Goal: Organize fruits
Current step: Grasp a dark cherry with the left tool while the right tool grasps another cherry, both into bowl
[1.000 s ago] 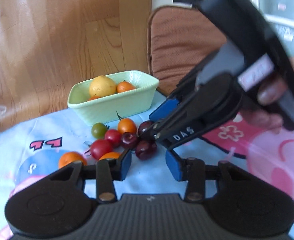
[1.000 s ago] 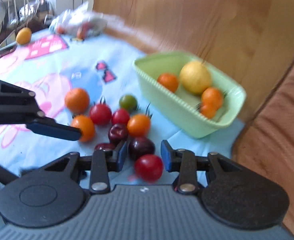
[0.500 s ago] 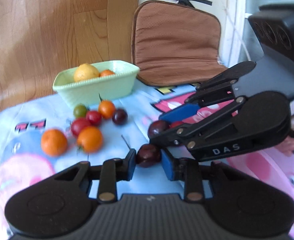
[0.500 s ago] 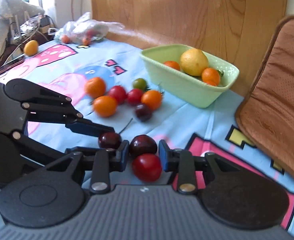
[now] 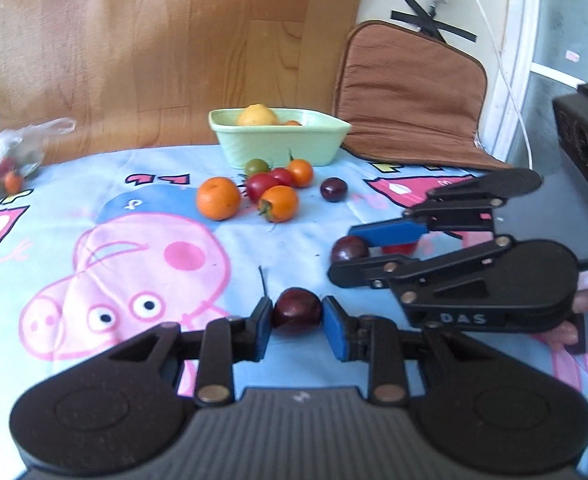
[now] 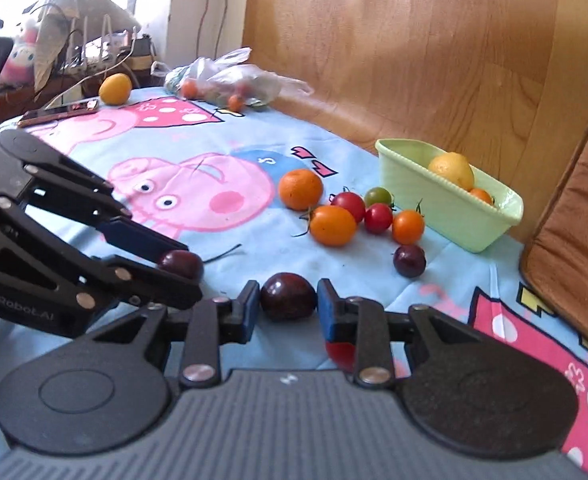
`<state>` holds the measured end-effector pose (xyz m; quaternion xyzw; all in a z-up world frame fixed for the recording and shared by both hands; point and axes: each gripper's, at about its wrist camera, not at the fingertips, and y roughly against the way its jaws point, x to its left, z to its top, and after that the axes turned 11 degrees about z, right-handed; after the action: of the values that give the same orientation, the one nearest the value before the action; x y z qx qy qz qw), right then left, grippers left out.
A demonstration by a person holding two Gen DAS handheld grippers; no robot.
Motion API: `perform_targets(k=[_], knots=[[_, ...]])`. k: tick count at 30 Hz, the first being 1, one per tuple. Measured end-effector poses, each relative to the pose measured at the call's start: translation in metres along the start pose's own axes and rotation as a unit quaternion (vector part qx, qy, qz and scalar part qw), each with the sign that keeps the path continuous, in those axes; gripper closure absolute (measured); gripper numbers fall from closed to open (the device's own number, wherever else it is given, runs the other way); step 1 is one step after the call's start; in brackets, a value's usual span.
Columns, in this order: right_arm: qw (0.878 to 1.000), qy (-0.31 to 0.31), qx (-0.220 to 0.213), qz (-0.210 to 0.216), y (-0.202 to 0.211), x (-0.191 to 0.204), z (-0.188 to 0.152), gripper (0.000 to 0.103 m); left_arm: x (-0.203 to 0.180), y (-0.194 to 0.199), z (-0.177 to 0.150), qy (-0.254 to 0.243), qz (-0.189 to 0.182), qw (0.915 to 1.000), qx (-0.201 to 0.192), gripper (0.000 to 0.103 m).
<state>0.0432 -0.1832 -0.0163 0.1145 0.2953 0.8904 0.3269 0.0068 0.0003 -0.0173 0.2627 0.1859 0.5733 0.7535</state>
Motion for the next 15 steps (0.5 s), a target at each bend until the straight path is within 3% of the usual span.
perform_targets(k=[3, 8, 12, 15], knots=[[1.000, -0.023, -0.019, 0.008, 0.010, 0.002, 0.002, 0.070, 0.008, 0.001, 0.014, 0.016, -0.016, 0.9997, -0.009, 0.076], [0.995, -0.054, -0.074, -0.049, 0.025, -0.030, 0.023, 0.070, 0.021, -0.016, 0.075, 0.037, -0.032, 0.9979, -0.044, 0.076], [0.982, -0.115, -0.118, -0.094, 0.020, -0.081, 0.045, 0.070, 0.025, -0.064, 0.129, 0.043, -0.031, 0.9973, -0.051, 0.075], [0.973, -0.154, -0.127, -0.118, 0.004, -0.118, 0.052, 0.070, 0.024, -0.108, 0.158, 0.052, -0.021, 0.9977, -0.038, 0.075]])
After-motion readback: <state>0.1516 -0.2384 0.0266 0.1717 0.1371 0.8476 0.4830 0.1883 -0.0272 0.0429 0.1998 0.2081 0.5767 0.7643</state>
